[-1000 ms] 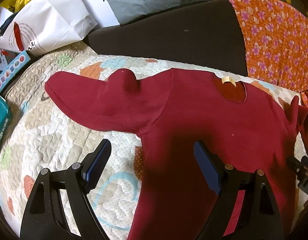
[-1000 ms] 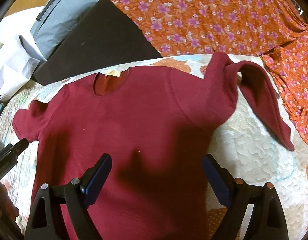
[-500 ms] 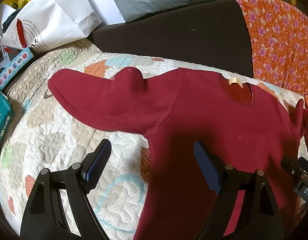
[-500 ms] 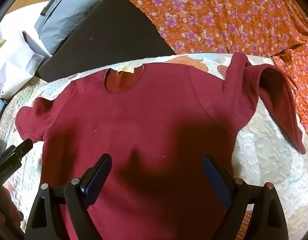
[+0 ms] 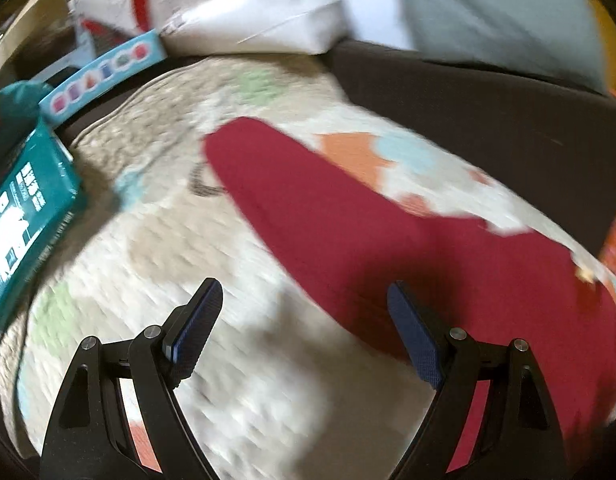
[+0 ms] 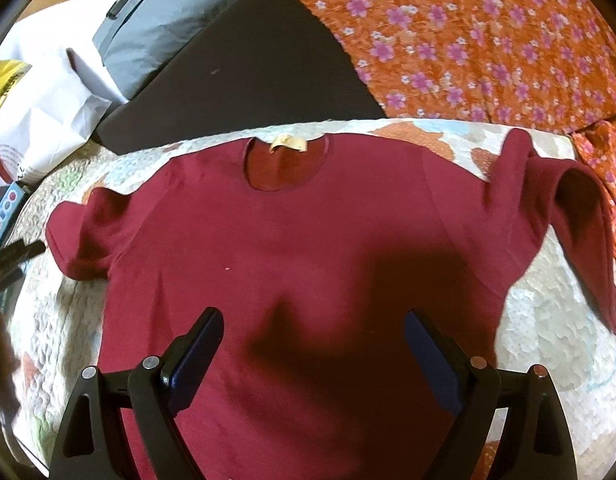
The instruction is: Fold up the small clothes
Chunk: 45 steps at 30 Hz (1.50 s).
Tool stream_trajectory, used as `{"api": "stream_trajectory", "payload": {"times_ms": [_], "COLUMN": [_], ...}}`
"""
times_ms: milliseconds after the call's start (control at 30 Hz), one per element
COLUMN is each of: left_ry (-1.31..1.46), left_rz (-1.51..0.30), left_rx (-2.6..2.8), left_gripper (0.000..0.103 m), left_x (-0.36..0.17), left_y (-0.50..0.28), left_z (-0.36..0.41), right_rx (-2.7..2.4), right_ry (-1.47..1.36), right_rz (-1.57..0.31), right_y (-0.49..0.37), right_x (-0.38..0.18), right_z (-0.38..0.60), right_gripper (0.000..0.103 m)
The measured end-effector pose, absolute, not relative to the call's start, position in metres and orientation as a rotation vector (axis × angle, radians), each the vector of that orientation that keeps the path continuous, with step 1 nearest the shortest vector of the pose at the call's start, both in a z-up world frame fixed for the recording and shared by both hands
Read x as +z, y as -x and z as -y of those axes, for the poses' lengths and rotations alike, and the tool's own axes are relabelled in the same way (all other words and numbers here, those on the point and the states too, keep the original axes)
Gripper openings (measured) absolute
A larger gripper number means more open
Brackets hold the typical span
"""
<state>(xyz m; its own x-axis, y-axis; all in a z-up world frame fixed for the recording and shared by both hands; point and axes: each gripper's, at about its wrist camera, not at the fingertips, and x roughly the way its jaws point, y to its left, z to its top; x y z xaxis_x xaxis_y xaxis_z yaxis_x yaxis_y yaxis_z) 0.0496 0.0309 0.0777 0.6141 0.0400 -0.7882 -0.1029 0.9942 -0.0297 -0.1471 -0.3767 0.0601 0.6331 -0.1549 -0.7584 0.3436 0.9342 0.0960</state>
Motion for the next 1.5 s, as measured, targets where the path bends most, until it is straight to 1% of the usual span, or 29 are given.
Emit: {"api": "stream_trajectory", "payload": {"times_ms": [133, 333, 367, 400, 467, 500, 533, 567, 600, 633, 667, 767, 867, 1033, 1133, 1233, 1300, 1400, 1500], "left_ry": [0.103, 0.186, 0.227, 0.262, 0.287, 0.286, 0.288, 0.264, 0.263, 0.289, 0.325, 0.389, 0.361, 0.315, 0.285, 0.251, 0.2, 0.153, 0.093], "left_rz": [-0.915, -0.938, -0.946, -0.956, -0.939, -0.904, -0.9, -0.888, -0.875, -0.867, -0.868, -0.842, -0.792, -0.705, -0.689, -0.717, -0.74, -0.822, -0.902], "left_rx": [0.162, 0.244, 0.241, 0.23, 0.24, 0.234, 0.222, 0.232, 0.213, 0.164, 0.134, 0.021, -0.086, -0.356, -0.498, -0.62, -0.67, -0.712, -0.736], "left_gripper": [0.085, 0.084, 0.077, 0.068, 0.068, 0.062, 0.06, 0.053, 0.023, 0.011, 0.008, 0.007, 0.007, 0.007, 0.007, 0.007, 0.007, 0.007, 0.007], "left_x": [0.067, 0.048, 0.042, 0.037, 0.032, 0.033, 0.032, 0.033, 0.034, 0.036, 0.037, 0.055, 0.089, 0.158, 0.178, 0.176, 0.165, 0.13, 0.091], "left_y": [-0.093, -0.141, -0.15, -0.155, -0.161, -0.162, -0.164, -0.166, -0.167, -0.166, -0.165, -0.158, -0.135, -0.072, -0.032, -0.001, 0.017, 0.045, 0.058], "left_z": [-0.071, -0.104, -0.109, -0.113, -0.112, -0.109, -0.106, -0.101, -0.099, -0.096, -0.097, -0.091, -0.064, 0.007, 0.056, 0.11, 0.143, 0.194, 0.228], "right_rx": [-0.261, -0.235, -0.233, -0.228, -0.221, -0.22, -0.22, -0.219, -0.22, -0.22, -0.222, -0.223, -0.228, -0.228, -0.235, -0.258, -0.282, -0.34, -0.373], "right_ry": [-0.214, -0.216, -0.219, -0.225, -0.225, -0.221, -0.216, -0.213, -0.21, -0.209, -0.21, -0.221, -0.236, -0.265, -0.274, -0.291, -0.304, -0.345, -0.417], "right_rz": [-0.862, -0.89, -0.894, -0.899, -0.907, -0.912, -0.916, -0.921, -0.926, -0.927, -0.925, -0.92, -0.911, -0.879, -0.854, -0.837, -0.827, -0.819, -0.825], "right_y": [0.139, 0.128, 0.127, 0.125, 0.123, 0.122, 0.121, 0.12, 0.12, 0.12, 0.12, 0.122, 0.124, 0.133, 0.139, 0.146, 0.152, 0.164, 0.175], "right_x": [0.053, 0.041, 0.04, 0.038, 0.035, 0.034, 0.032, 0.031, 0.03, 0.029, 0.029, 0.031, 0.034, 0.045, 0.054, 0.061, 0.064, 0.07, 0.069], "right_z": [0.37, 0.372, 0.373, 0.373, 0.373, 0.373, 0.372, 0.372, 0.372, 0.373, 0.374, 0.377, 0.38, 0.383, 0.386, 0.394, 0.402, 0.423, 0.447], "right_gripper": [0.091, 0.091, 0.091, 0.091, 0.091, 0.091, 0.091, 0.091, 0.091, 0.091, 0.091, 0.091, 0.091, 0.091, 0.091, 0.091, 0.091, 0.091, 0.091]}}
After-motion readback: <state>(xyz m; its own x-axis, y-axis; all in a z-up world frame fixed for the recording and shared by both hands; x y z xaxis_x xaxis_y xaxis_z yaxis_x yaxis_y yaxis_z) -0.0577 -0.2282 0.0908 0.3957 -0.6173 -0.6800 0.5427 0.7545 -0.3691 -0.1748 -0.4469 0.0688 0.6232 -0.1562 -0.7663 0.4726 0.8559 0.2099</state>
